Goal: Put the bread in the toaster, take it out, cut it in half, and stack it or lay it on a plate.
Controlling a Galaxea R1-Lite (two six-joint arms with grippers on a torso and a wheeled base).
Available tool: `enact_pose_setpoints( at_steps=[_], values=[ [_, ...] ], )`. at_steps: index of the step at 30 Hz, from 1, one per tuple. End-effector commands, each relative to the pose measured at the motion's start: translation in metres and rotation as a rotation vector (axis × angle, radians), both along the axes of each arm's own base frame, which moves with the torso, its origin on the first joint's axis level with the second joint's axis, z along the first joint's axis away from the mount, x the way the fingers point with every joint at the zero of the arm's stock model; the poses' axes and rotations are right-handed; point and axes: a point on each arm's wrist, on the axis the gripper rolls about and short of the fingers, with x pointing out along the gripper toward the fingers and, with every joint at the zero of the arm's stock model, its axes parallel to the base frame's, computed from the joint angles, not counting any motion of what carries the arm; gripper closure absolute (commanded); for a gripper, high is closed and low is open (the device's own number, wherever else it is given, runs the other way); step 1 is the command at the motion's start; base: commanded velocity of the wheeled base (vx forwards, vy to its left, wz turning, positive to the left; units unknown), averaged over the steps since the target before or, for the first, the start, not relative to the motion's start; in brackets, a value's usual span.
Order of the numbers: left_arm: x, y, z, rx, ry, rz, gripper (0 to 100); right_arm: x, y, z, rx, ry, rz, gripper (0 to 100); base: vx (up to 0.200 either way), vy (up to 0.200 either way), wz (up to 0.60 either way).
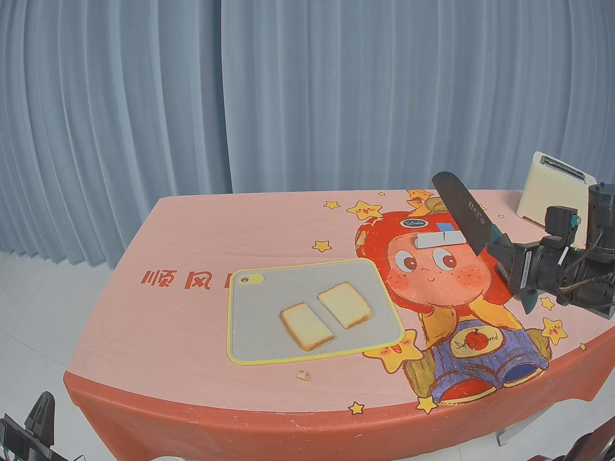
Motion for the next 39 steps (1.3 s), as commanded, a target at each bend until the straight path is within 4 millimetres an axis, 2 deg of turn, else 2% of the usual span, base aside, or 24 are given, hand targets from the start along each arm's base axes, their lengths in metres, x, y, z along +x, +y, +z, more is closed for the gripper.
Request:
enact_pose_setpoints(
  at_steps=[1, 11, 39],
  values=[
    [0.001, 0.0, -0.005, 0.0, 0.019, 0.0, 100, 0.002, 0.0, -0.003, -0.004, 0.009, -0.003, 100, 0.0, 0.0, 0.0],
    [0.001, 0.0, -0.005, 0.0, 0.019, 0.0, 100, 0.011, -0.008, -0.007, -0.012, 0.028, -0.047, 100, 0.0, 0.0, 0.0],
    [0.001, 0.0, -0.005, 0.0, 0.019, 0.0, 100, 0.016, -0.009, -0.013, -0.022, 0.051, -0.06, 100, 0.0, 0.0, 0.0]
  ],
)
